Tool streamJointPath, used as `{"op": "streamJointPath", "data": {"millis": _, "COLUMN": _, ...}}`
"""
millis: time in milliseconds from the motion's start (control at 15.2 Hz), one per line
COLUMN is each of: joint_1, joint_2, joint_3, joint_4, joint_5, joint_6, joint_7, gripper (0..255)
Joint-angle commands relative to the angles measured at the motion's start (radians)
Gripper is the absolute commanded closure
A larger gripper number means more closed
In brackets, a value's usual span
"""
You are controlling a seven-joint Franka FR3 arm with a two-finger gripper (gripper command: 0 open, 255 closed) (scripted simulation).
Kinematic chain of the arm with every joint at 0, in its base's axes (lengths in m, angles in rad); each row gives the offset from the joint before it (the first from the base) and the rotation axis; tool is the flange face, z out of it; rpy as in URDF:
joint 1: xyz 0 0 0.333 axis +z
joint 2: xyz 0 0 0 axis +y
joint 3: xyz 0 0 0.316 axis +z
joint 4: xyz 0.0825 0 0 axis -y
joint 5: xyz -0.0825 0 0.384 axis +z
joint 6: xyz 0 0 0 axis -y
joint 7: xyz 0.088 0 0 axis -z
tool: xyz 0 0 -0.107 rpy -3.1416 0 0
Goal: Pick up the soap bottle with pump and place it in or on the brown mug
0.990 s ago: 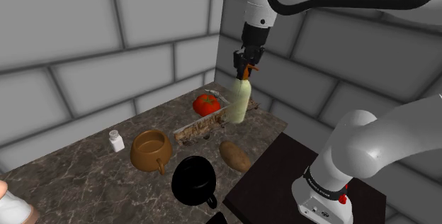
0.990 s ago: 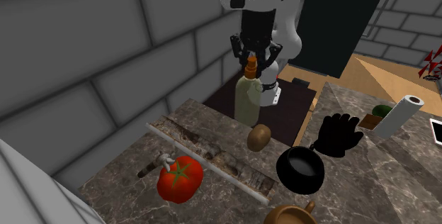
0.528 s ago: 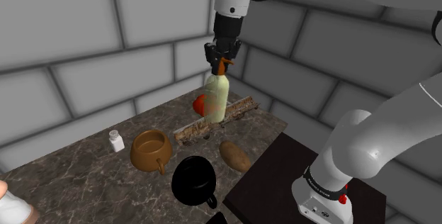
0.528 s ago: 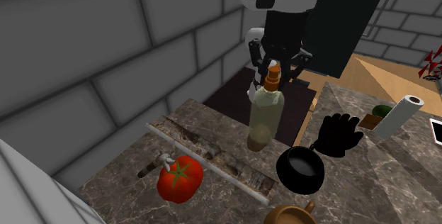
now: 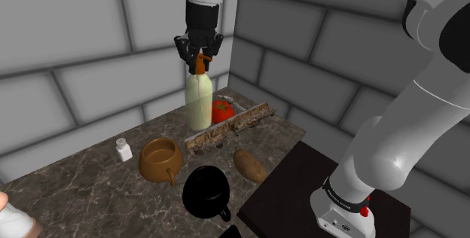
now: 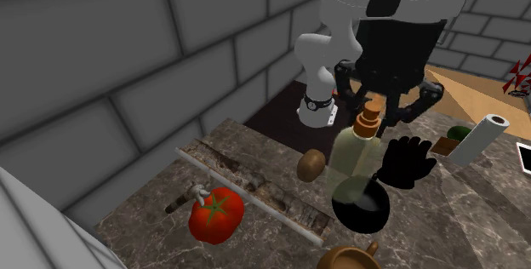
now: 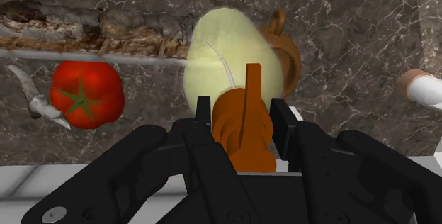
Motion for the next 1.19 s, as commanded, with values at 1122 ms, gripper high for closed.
{"op": "streamJointPath", "data": {"millis": 1122, "joint_1": 0.124, "joint_2": 0.397, "joint_3": 0.086, "joint_4": 0.407, "joint_5": -0.162, "joint_6": -0.04, "joint_7": 0.205, "gripper": 255}}
